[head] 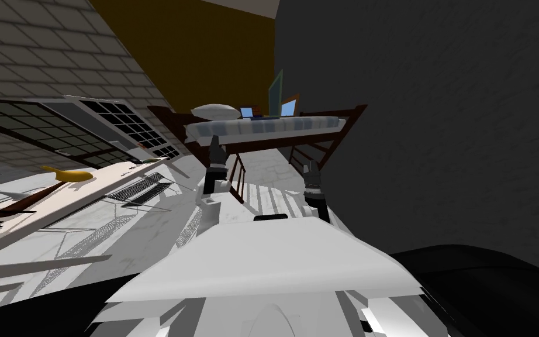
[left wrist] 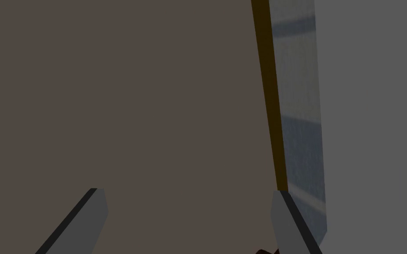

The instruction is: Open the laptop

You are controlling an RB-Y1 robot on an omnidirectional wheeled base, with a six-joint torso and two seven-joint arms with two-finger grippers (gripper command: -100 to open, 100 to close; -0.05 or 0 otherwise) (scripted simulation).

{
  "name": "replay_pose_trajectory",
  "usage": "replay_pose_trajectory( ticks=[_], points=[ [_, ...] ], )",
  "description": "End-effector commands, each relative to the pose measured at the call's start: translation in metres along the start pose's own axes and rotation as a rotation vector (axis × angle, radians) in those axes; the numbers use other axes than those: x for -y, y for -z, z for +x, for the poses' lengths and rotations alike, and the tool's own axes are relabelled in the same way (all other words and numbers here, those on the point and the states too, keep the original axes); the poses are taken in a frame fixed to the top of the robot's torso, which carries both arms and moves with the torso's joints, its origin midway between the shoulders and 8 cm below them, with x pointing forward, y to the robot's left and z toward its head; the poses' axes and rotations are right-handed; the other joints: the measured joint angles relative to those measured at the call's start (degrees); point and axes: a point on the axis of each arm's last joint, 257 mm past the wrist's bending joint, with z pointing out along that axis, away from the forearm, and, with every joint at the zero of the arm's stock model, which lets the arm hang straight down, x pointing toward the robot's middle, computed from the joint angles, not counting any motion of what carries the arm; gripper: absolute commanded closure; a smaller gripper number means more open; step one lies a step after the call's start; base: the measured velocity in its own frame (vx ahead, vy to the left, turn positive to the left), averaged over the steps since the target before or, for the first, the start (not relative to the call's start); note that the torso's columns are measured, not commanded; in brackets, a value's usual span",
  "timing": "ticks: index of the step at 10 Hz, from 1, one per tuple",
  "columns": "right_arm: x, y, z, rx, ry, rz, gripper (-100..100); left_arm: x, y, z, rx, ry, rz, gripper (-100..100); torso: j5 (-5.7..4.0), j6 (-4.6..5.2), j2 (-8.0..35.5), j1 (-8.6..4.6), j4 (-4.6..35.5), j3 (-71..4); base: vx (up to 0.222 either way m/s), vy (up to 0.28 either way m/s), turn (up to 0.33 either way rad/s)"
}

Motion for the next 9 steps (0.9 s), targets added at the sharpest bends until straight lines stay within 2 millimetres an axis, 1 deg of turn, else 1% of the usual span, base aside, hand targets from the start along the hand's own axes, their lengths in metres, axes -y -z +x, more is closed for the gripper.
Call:
replay_pose_trajectory(
  ticks=[1, 2, 3, 5, 6, 7, 8, 9],
  points=[
    [0.000, 0.000, 0.000, 0.000, 0.000, 0.000, 0, -0.002, -0.021, -0.003, 0.010, -0.011, -0.002, -100, 0.02, -0.03, 0.0, 0.02, 0.0, 0.0, -0.046, -0.110, 0.085],
    [0.000, 0.000, 0.000, 0.000, 0.000, 0.000, 0, 0.007, -0.028, -0.003, 0.011, -0.007, 0.019, -100, 0.03, -0.01, 0.0, 0.11, 0.0, 0.0, -0.022, -0.047, -0.002],
    [0.000, 0.000, 0.000, 0.000, 0.000, 0.000, 0, -0.014, -0.033, -0.007, 0.018, -0.023, -0.035, -100, 0.08, -0.02, -0.1, 0.34, 0.0, -0.1, -0.027, -0.068, 0.145],
    [0.000, 0.000, 0.000, 0.000, 0.000, 0.000, 0, 0.007, -0.049, -0.005, 0.022, -0.013, 0.017, -100, 0.05, 0.00, -0.1, 0.15, 0.0, -0.1, -0.018, -0.061, 0.035],
    [0.000, 0.000, 0.000, 0.000, 0.000, 0.000, 0, -0.013, -0.056, -0.009, 0.029, -0.025, -0.037, -100, 0.05, 0.00, -0.1, 0.18, 0.0, -0.1, -0.018, -0.082, 0.127],
    [0.000, 0.000, 0.000, 0.000, 0.000, 0.000, 0, 0.001, -0.066, -0.008, 0.031, -0.018, -0.006, -100, 0.04, -0.05, -0.1, 0.04, 0.0, -0.1, -0.025, -0.087, 0.098],
    [0.000, 0.000, 0.000, 0.000, 0.000, 0.000, 0, 0.009, -0.072, -0.007, 0.033, -0.014, 0.013, -100, 0.01, -0.01, 0.0, 0.02, 0.0, 0.0, -0.011, -0.040, -0.006],
    [0.000, 0.000, 0.000, 0.000, 0.000, 0.000, 0, -0.009, -0.081, -0.010, 0.040, -0.021, -0.039, -100, 0.05, -0.01, 0.0, 0.19, 0.0, 0.0, -0.014, -0.087, 0.111]
  ],
)
